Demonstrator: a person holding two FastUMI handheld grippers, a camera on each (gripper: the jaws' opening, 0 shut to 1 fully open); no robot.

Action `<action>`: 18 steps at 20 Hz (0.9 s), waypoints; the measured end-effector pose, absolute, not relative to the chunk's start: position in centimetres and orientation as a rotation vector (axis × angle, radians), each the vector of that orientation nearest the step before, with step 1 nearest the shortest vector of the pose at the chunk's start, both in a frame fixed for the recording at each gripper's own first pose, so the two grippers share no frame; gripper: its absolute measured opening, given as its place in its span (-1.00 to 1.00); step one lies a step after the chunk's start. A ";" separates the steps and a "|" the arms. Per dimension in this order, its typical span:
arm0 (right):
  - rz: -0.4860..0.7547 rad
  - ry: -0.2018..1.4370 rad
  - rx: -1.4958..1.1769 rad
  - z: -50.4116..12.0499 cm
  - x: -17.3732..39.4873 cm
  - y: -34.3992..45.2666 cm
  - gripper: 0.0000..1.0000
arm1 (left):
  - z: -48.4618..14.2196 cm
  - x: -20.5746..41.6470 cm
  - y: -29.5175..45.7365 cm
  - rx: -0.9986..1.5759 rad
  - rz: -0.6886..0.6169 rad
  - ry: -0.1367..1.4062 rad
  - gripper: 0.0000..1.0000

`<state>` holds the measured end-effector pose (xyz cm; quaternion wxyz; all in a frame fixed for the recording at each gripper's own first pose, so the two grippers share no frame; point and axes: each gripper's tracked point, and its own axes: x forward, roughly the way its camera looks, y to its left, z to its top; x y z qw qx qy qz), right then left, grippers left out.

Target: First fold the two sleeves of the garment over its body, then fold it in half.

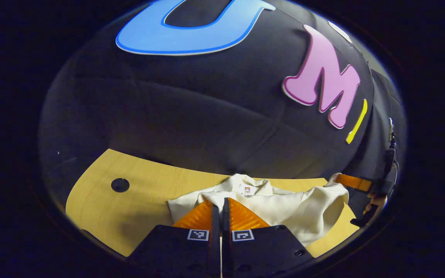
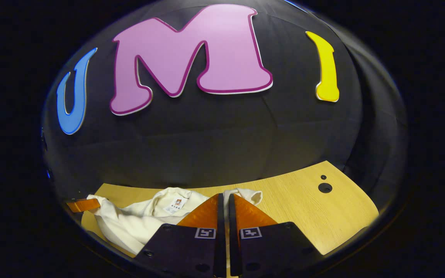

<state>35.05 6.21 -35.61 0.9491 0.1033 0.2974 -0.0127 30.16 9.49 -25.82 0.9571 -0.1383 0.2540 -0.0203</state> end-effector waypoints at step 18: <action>-0.108 0.426 0.018 -29.6 31.0 3.0 0.95 | -2.4 17.1 5.1 -0.073 0.029 0.252 0.92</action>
